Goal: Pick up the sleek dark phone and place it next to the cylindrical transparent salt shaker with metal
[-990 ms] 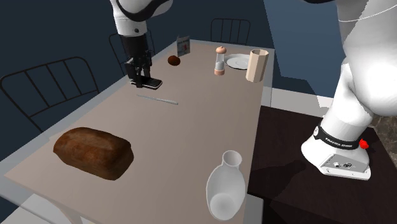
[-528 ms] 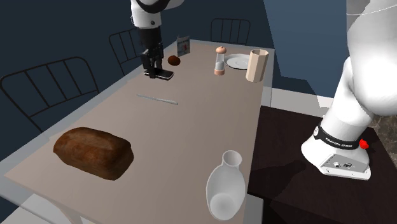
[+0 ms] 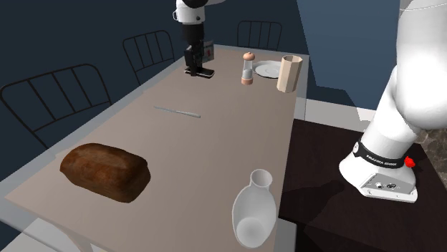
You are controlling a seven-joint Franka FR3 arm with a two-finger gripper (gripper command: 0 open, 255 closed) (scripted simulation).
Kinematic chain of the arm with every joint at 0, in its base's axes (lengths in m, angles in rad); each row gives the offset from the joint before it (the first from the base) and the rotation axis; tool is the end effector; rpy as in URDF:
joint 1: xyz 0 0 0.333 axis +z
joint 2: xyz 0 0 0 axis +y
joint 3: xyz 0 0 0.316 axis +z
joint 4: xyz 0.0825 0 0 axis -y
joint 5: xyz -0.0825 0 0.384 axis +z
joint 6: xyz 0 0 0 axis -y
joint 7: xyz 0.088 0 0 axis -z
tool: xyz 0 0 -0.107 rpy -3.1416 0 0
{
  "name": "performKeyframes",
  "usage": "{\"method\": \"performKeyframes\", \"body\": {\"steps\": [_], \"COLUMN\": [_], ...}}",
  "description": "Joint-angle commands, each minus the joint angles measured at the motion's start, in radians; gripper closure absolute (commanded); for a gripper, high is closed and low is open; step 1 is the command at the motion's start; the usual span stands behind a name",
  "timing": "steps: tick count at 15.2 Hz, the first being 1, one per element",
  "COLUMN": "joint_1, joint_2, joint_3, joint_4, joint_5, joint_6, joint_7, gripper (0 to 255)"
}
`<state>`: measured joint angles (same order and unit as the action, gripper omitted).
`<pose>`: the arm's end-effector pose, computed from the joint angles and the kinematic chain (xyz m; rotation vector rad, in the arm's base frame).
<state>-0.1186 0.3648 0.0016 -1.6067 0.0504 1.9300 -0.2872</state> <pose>0.6550 -0.0736 0.4145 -3.0776 -0.2334 0.0481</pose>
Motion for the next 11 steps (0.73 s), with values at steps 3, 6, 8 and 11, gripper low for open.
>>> {"method": "performKeyframes", "body": {"steps": [3,6,8,11], "joint_1": [-0.057,-0.099,-0.128,-0.17], "joint_2": [-0.019,-0.025,-0.024,-0.017], "joint_3": [-0.027,-0.048,-0.062,-0.083], "joint_4": [-0.033,-0.042,-0.041,-0.031], "joint_5": [0.007,0.011,0.014,0.018], "joint_6": [0.01,0.009,0.007,0.001], "joint_7": [-0.087,-0.151,-0.193,-0.257], "gripper": [255,255,255,255]}}
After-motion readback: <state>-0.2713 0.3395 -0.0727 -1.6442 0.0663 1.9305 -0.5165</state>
